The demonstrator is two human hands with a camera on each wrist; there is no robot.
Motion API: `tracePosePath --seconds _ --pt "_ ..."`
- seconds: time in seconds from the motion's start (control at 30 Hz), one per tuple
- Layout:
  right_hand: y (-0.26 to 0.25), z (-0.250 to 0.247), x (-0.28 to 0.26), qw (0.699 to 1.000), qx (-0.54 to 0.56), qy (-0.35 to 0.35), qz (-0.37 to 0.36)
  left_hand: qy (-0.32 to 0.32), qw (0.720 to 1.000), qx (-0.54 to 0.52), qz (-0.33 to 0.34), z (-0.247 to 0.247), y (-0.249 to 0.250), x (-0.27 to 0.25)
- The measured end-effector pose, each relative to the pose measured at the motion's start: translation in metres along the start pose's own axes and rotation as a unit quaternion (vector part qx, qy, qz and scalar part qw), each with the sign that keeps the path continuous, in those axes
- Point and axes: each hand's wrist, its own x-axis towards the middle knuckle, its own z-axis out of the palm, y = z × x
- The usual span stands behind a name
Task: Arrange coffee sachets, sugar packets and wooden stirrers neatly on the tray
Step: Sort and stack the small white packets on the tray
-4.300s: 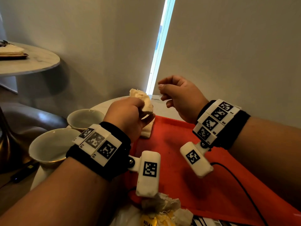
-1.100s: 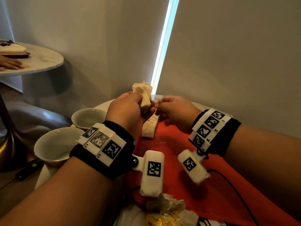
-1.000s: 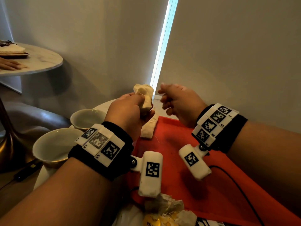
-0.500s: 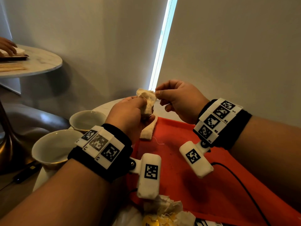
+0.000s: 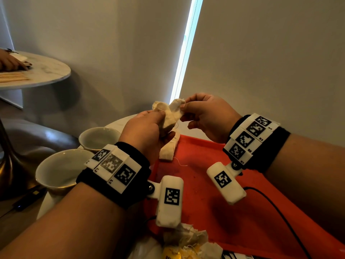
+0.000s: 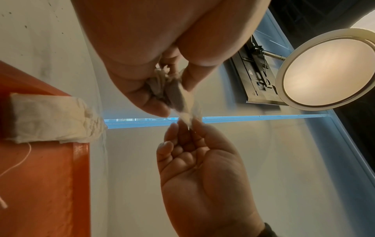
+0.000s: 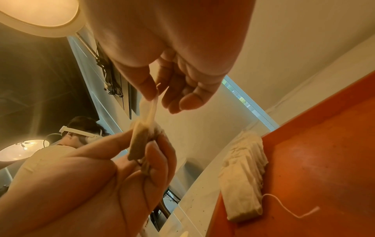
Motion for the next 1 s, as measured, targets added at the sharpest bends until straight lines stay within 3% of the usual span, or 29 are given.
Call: tracePosePath --seconds 0.13,0.27,0.33,0.43,0.53,0.67,1.0 --pt "-0.003 -0.002 0.000 0.999 0.045 0.008 0.006 0.003 1.000 -0.008 0.008 -0.001 0.001 0.001" --pt "0.003 -0.008 0.006 0.998 0.013 0.064 0.003 0.025 0.999 -0.014 0.044 -0.002 0.000 0.004" --pt "0.009 -0.009 0.007 0.998 -0.015 0.059 0.015 0.045 0.997 -0.027 0.063 -0.003 0.001 0.005" --pt "0.020 -0.005 0.006 0.992 -0.102 -0.007 0.072 0.063 0.995 -0.027 0.075 -0.005 0.004 0.008" --pt "0.031 0.005 0.005 0.962 -0.217 -0.109 0.125 0.066 0.994 -0.044 0.072 -0.005 0.006 0.007" --pt "0.040 0.018 0.006 0.936 -0.263 -0.177 0.150 0.064 0.995 -0.041 0.064 -0.005 0.005 0.008" --pt "0.047 0.021 0.016 0.946 -0.271 -0.099 0.147 0.053 0.996 -0.036 0.056 -0.006 0.003 0.010"
